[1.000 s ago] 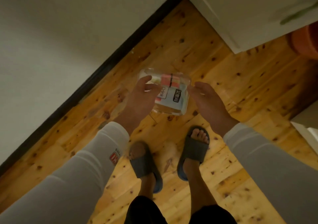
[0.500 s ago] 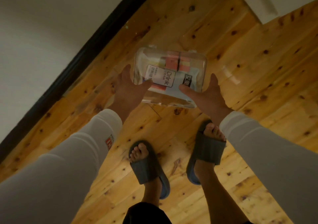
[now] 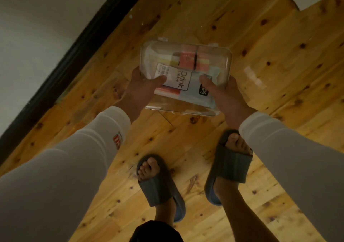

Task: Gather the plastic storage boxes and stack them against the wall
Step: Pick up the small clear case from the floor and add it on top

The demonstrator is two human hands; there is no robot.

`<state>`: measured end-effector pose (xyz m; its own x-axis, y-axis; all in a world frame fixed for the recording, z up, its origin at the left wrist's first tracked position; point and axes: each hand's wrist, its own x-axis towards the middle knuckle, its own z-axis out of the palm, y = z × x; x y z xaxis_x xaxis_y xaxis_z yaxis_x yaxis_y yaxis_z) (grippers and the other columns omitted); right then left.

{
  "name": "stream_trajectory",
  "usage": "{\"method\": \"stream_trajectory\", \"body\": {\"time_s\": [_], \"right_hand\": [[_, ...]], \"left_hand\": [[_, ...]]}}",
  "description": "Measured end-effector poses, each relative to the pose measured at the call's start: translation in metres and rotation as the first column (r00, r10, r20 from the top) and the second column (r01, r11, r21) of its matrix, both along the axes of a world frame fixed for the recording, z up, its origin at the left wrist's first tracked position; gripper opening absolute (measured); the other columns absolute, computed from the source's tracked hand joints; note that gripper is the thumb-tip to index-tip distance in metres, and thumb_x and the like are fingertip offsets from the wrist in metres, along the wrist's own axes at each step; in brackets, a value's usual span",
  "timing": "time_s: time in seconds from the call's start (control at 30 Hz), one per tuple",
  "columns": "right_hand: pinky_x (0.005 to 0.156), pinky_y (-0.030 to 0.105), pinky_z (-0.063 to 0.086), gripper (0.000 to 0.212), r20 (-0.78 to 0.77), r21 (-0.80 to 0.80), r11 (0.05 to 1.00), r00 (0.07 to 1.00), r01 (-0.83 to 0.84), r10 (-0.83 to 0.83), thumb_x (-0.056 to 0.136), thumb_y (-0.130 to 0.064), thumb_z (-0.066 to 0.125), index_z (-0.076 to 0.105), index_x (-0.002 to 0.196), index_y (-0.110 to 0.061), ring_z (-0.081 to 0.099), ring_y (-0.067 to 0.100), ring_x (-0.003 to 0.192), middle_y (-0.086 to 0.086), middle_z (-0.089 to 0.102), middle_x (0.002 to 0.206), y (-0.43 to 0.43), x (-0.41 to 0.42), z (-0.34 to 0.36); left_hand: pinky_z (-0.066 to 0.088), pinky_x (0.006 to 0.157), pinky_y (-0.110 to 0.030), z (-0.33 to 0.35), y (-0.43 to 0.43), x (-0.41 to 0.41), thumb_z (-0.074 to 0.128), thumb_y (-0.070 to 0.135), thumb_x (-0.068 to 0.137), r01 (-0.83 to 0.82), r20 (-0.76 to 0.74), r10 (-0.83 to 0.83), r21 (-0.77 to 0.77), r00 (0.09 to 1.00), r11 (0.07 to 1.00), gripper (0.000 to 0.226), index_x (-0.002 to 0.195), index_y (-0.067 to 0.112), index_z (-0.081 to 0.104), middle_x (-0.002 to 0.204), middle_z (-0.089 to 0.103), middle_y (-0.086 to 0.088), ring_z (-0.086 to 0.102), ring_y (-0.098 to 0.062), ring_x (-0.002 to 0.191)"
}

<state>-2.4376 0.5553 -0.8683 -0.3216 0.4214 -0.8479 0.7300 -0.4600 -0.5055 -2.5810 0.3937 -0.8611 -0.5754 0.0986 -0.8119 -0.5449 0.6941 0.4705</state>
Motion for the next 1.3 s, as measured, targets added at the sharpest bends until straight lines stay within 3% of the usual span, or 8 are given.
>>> {"method": "stream_trajectory", "body": {"time_s": [0.13,0.23,0.37,0.5,0.67,0.8,1.13,1.3], "right_hand": [[0.086,0.028,0.052,0.077,-0.022,0.007,0.999,0.999,0.042,-0.041,0.071,-0.051,0.077,0.044,0.133,-0.021,0.061,0.013,0.106,-0.005,0.061,0.122,-0.002,0.000,0.000],[0.063,0.012,0.050,0.060,-0.032,0.005,0.999,0.998,0.047,-0.047,0.074,-0.049,0.076,0.050,0.122,-0.026,0.062,0.003,0.093,-0.010,0.063,0.110,-0.001,-0.002,0.001],[0.076,0.023,0.052,0.057,-0.032,0.000,0.999,0.998,0.053,-0.053,0.077,-0.048,0.073,0.054,0.125,-0.023,0.064,0.010,0.098,-0.006,0.066,0.112,0.002,-0.003,0.004],[0.084,0.031,0.054,0.048,-0.016,0.018,0.999,0.999,0.042,-0.042,0.084,-0.043,0.069,0.057,0.124,-0.021,0.065,0.015,0.100,-0.002,0.067,0.114,0.003,0.000,0.009],[0.064,0.016,0.053,0.035,-0.040,0.040,0.998,0.998,0.040,-0.038,0.086,-0.040,0.067,0.059,0.117,-0.025,0.063,0.004,0.087,-0.008,0.066,0.102,0.004,0.004,0.025],[0.060,0.015,0.052,0.031,-0.065,0.058,0.998,0.997,0.036,-0.032,0.086,-0.040,0.067,0.059,0.113,-0.028,0.062,0.001,0.083,-0.015,0.064,0.095,0.006,0.003,0.043],[0.068,0.016,0.049,0.025,-0.123,0.083,0.996,0.992,0.021,-0.011,0.087,-0.039,0.066,0.060,0.110,-0.032,0.060,0.001,0.086,-0.014,0.064,0.099,0.012,-0.003,0.128],[0.072,0.019,0.045,0.011,-0.150,0.093,0.995,0.989,0.026,-0.011,0.087,-0.039,0.067,0.056,0.089,-0.041,0.057,-0.004,0.081,-0.022,0.061,0.091,0.012,-0.002,0.181]], "left_hand": [[0.041,0.074,-0.020,0.001,-0.001,0.002,0.077,0.039,0.079,-0.017,0.003,0.017,0.015,1.000,1.000,0.074,0.142,0.024,0.040,0.110,0.056,0.016,0.055,-0.009,0.099],[0.043,0.086,-0.028,0.001,-0.001,0.001,0.077,0.038,0.079,-0.035,0.006,0.035,0.021,0.999,0.999,0.074,0.143,0.024,0.041,0.123,0.059,0.009,0.056,-0.015,0.107],[0.044,0.092,-0.032,0.002,-0.001,0.002,0.077,0.036,0.081,-0.045,0.012,0.045,0.037,0.999,0.998,0.074,0.144,0.021,0.041,0.133,0.057,0.004,0.055,-0.017,0.112],[0.044,0.068,-0.018,0.009,-0.002,0.003,0.077,0.032,0.082,-0.073,0.026,0.071,0.053,0.997,0.996,0.067,0.140,0.018,0.046,0.122,0.061,0.006,0.060,-0.007,0.094],[0.044,0.056,-0.010,0.027,-0.004,0.007,0.075,0.033,0.083,-0.073,0.004,0.072,0.044,0.997,0.996,0.063,0.138,0.018,0.048,0.109,0.062,0.013,0.060,-0.002,0.088],[0.047,0.071,-0.020,0.047,-0.003,0.009,0.075,0.030,0.084,-0.093,0.016,0.092,0.059,0.996,0.994,0.064,0.141,0.017,0.047,0.126,0.063,0.002,0.061,-0.018,0.108],[0.048,0.099,-0.046,0.133,0.001,0.008,0.068,0.037,0.087,-0.158,0.041,0.155,0.084,0.987,0.984,0.051,0.134,0.024,0.053,0.123,0.065,0.000,0.062,-0.026,0.111],[0.054,0.088,-0.043,0.184,-0.003,0.009,0.066,0.041,0.088,-0.179,0.061,0.173,0.112,0.983,0.978,0.028,0.115,0.035,0.061,0.109,0.072,0.005,0.069,-0.019,0.097]]}}
